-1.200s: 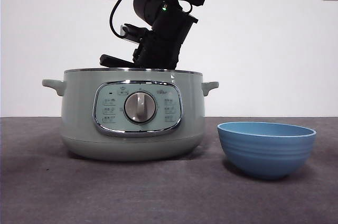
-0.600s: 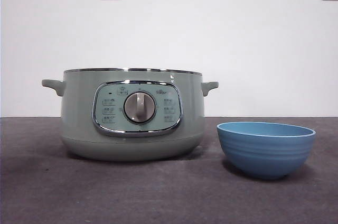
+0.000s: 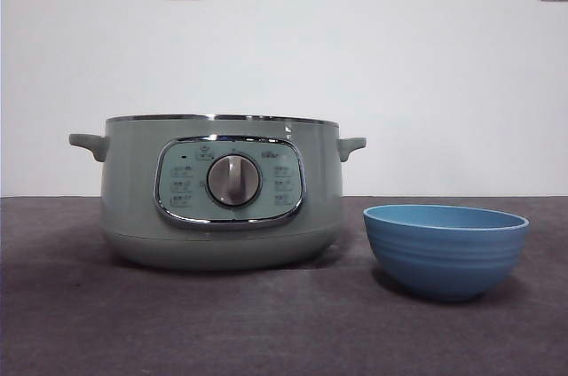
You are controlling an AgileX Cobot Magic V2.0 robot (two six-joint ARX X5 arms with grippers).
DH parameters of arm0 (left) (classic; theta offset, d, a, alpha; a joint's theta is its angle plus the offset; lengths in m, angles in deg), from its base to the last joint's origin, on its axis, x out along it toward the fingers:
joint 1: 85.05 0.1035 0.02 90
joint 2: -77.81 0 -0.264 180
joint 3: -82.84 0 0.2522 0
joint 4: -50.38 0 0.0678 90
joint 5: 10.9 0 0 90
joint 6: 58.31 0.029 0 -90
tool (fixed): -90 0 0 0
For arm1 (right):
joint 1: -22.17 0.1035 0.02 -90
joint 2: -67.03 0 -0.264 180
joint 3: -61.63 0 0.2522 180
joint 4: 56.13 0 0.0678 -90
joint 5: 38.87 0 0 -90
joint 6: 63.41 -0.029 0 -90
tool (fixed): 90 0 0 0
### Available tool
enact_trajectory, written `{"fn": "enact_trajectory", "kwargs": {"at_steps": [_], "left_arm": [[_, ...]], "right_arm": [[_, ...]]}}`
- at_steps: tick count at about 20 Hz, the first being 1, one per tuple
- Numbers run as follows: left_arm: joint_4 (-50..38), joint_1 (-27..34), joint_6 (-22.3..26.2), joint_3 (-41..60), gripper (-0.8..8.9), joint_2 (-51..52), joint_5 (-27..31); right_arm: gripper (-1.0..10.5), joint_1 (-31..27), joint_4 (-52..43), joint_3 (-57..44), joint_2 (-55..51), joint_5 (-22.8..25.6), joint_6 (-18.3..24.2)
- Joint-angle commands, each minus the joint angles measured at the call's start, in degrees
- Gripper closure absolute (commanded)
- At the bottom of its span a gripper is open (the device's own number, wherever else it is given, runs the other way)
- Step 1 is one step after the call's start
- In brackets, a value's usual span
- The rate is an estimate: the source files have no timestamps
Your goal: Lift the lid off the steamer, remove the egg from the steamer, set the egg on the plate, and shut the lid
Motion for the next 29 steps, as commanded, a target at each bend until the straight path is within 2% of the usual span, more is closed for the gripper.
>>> {"fn": "enact_trajectory", "kwargs": {"at_steps": [1, 5, 11, 19, 29], "left_arm": [[-3.3, -0.1, 0.6, -0.3, 8.22, 0.1, -1.0], [-3.3, -0.1, 0.7, -0.3, 8.22, -0.8, -1.0], [-3.3, -0.1, 0.7, -0.3, 8.22, -1.7, -1.0], [-4.1, -0.1, 0.7, -0.3, 8.22, -3.3, -1.1], [-4.3, -0.1, 0.7, -0.3, 8.22, -3.5, -1.0]], "right_arm": [[9.6, -0.1, -3.7, -7.4, 0.4, -0.1, 0.5], [9.6, 0.0, -16.3, -22.0, 0.4, -4.3, -0.1], [9.6, 0.0, -32.0, -34.8, 0.7, -4.6, -0.3], [9.6, 0.0, -39.9, -36.7, 7.2, -5.0, -0.4], [9.6, -0.1, -41.8, -36.7, 13.9, -6.1, -0.3]]}}
